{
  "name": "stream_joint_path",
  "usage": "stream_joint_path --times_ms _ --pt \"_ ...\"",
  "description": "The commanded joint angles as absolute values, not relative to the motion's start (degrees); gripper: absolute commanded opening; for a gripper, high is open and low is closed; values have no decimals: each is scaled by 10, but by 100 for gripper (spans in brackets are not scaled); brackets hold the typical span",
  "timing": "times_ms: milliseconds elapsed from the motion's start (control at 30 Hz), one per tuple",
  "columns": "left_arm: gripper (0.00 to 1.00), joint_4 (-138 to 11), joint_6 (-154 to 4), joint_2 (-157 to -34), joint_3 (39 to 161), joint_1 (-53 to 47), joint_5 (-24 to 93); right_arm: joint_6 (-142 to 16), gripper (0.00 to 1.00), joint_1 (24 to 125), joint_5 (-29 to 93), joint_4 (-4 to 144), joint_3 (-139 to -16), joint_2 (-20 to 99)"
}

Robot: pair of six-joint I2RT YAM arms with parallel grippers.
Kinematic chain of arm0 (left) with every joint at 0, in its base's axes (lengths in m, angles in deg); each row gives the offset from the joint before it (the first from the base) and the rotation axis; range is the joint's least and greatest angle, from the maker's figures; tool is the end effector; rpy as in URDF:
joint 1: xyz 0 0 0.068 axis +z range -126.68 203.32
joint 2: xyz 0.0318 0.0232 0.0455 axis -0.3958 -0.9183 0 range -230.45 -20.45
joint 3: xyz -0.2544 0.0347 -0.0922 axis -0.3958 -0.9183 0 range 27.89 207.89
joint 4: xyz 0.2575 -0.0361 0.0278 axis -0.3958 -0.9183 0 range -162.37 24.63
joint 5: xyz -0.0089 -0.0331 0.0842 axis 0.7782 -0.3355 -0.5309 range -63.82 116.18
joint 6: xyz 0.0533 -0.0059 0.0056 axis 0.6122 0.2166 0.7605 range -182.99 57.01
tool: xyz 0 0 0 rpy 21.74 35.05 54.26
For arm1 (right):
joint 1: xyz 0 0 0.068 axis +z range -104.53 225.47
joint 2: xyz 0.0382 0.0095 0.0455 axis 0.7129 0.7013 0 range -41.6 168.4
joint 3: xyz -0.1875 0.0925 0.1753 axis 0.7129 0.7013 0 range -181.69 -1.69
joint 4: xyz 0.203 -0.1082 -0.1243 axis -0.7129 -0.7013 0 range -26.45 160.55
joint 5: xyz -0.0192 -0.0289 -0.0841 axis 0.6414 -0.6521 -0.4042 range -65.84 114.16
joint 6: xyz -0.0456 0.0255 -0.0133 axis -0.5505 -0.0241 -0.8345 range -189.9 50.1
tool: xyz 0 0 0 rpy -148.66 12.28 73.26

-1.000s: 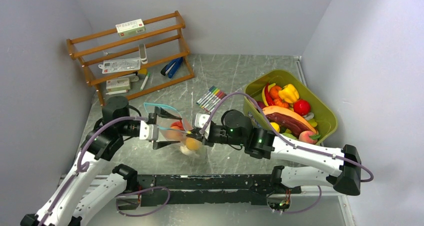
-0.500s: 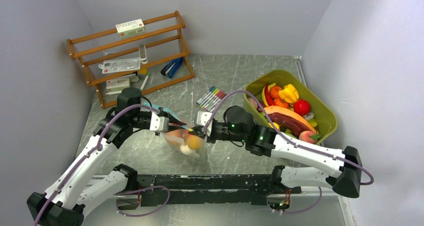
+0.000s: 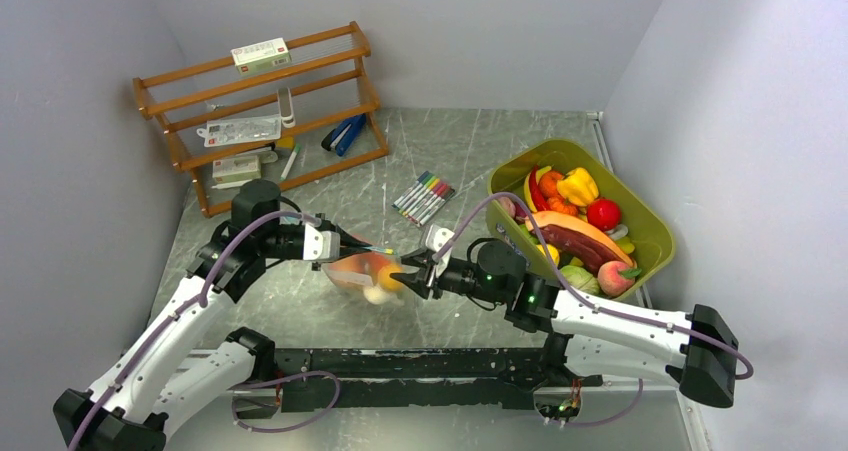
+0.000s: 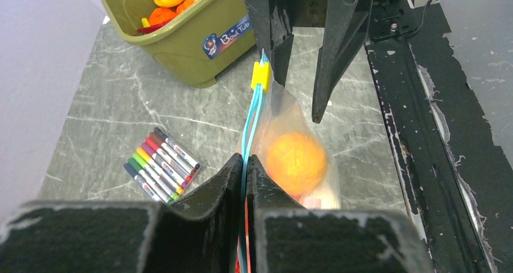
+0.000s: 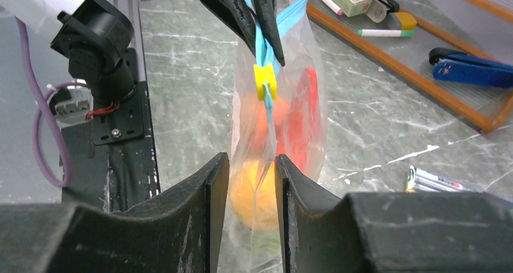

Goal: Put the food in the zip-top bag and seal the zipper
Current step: Adjust the zipper food storage bag at the center of the board, then zip the zipper food storage bag at the center of the board.

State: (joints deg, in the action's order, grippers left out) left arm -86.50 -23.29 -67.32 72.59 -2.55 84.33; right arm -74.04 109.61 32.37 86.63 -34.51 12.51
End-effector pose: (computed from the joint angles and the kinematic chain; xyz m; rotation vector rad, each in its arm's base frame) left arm 0.1414 -0.1023 0.3203 1.4825 1.1219 -0.8252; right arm 0.0933 0.2039 0.2845 -1.0705 1.3756 0.9021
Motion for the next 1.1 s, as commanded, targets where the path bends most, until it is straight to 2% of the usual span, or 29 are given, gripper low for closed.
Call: stream_joint_path --times_ms 0,233,367,433,500,533,600,800,1067 --pt "7 -832 -244 -670 716 -25 840 -694 33 1096 299 962 -329 122" --pt "7 -827 -253 -663 720 -25 844 -694 29 1097 291 980 -351 149" --pt "7 -826 -259 -666 727 -25 842 -709 1 1097 299 966 -365 156" --pt "18 -821 -272 -665 733 -25 847 -720 0 1097 306 954 -369 155" --pt "37 -819 -276 -665 744 -25 869 -731 0 1097 320 946 -371 152" --pt "42 -817 -277 -666 751 -25 881 -737 0 1097 324 942 -373 152" --pt "47 -809 -285 -669 761 -25 908 -746 0 1097 332 935 -377 152" --pt "42 -792 -304 -691 781 -30 975 -765 0 1096 343 914 -400 163" --pt "38 -778 -306 -699 766 -54 952 -764 0 1097 352 926 -407 177"
